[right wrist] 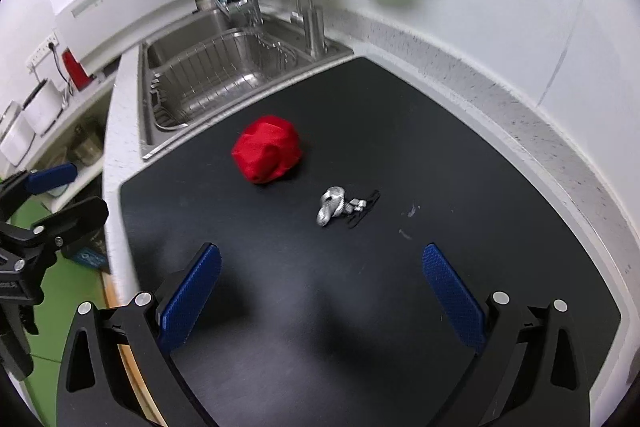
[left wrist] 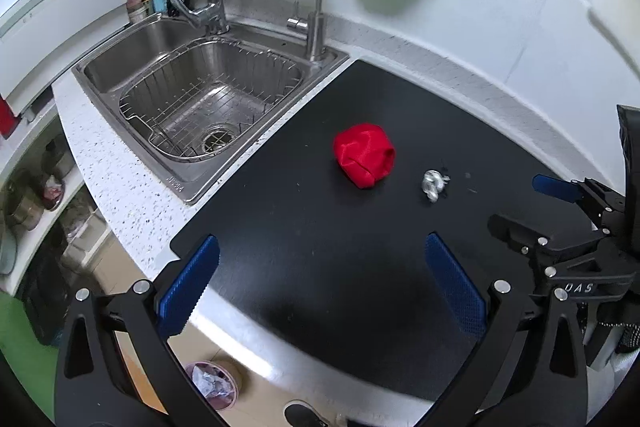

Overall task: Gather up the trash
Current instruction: 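Move both tools back over the counter toward the red cloth, then grasp the metal clip with the right tool while the left tool grasps the red cloth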

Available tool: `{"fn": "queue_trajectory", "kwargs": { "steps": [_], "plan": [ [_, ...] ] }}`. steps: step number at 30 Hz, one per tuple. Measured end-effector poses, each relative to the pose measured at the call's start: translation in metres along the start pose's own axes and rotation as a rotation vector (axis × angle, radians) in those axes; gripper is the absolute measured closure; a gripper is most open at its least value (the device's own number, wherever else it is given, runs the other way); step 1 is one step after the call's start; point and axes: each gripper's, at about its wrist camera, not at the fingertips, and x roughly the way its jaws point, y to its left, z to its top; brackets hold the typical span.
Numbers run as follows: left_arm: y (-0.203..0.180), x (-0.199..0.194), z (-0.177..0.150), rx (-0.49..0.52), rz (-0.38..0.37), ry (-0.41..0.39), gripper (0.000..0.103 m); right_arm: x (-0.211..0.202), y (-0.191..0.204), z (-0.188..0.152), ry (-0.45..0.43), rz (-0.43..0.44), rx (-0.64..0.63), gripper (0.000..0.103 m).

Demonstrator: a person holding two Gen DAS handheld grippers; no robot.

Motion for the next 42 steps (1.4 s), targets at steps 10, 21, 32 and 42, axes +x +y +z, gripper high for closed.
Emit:
{"fn": "queue_trajectory", "kwargs": {
  "steps": [10, 21, 32, 42],
  "plan": [
    [-0.009, 0.048, 0.022, -0.032, 0.062, 0.062, 0.003, 0.064, -0.017, 0.020, 0.057, 0.023, -0.058, 0.006],
    [0.000, 0.069, 0.028, -0.070, 0.066, 0.088, 0.003, 0.093, -0.018, 0.022, 0.092, 0.029, -0.095, 0.089],
    [-0.018, 0.088, 0.046, -0.043, 0.000, 0.082, 0.003, 0.058, -0.033, 0.027, 0.062, 0.050, -0.070, 0.092],
    [-0.044, 0.121, 0.061, 0.005, -0.030, 0.091, 0.003, 0.034, -0.056, 0.021, 0.052, 0.039, -0.024, 0.092]
  ]
}}
